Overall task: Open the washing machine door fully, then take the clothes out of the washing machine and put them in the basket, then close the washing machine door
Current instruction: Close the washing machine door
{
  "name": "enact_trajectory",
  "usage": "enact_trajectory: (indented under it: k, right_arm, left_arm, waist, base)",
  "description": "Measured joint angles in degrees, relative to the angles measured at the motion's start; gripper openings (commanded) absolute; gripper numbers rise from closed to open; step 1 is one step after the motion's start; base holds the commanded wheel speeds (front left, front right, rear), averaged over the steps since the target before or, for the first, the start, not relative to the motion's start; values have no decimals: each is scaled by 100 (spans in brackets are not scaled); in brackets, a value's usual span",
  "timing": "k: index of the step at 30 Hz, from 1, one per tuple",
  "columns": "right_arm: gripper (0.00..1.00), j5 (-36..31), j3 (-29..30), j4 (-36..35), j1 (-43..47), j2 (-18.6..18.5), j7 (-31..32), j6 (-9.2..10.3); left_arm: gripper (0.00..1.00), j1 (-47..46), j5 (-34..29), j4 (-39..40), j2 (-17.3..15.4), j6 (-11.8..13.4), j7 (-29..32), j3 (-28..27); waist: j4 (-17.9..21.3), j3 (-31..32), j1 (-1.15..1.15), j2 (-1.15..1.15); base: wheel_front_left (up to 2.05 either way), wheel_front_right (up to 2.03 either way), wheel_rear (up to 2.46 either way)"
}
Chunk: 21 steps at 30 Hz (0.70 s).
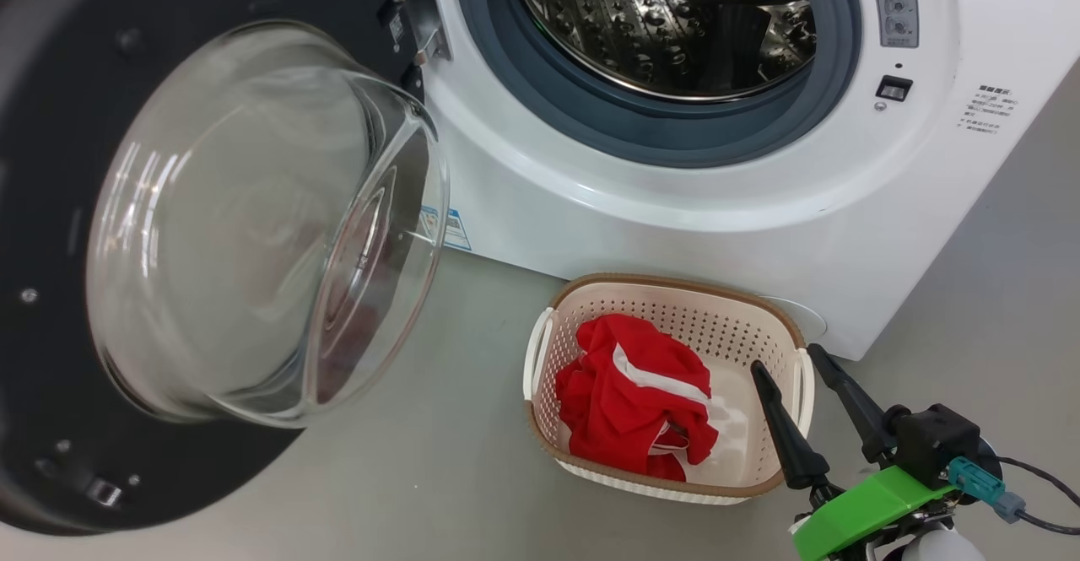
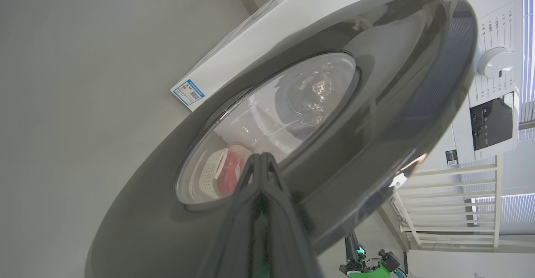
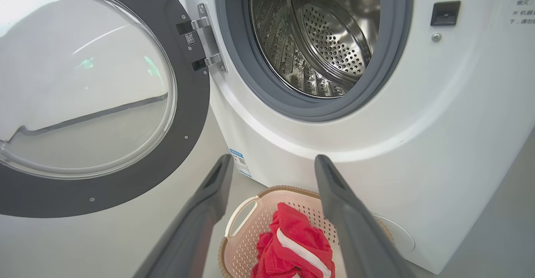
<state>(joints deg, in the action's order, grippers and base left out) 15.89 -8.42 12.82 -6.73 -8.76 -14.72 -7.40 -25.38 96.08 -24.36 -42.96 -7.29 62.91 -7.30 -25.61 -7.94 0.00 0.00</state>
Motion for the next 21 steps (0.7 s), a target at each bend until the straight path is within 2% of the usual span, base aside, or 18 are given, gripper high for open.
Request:
enact_trajectory:
  k: [13,21]
  right_arm:
    - [100,37,137,-59,195,43,0,0]
    - [100,40,147,-81,205,110,0,0]
  left_arm:
    - [0,513,97,1467,460,0,864,153]
    - [0,653,89,2073,724,0,1137,224]
  waist:
    - [114,147,0,0]
    - [262,222,0,0]
  base:
    - [0,0,0]
    - [0,0,0]
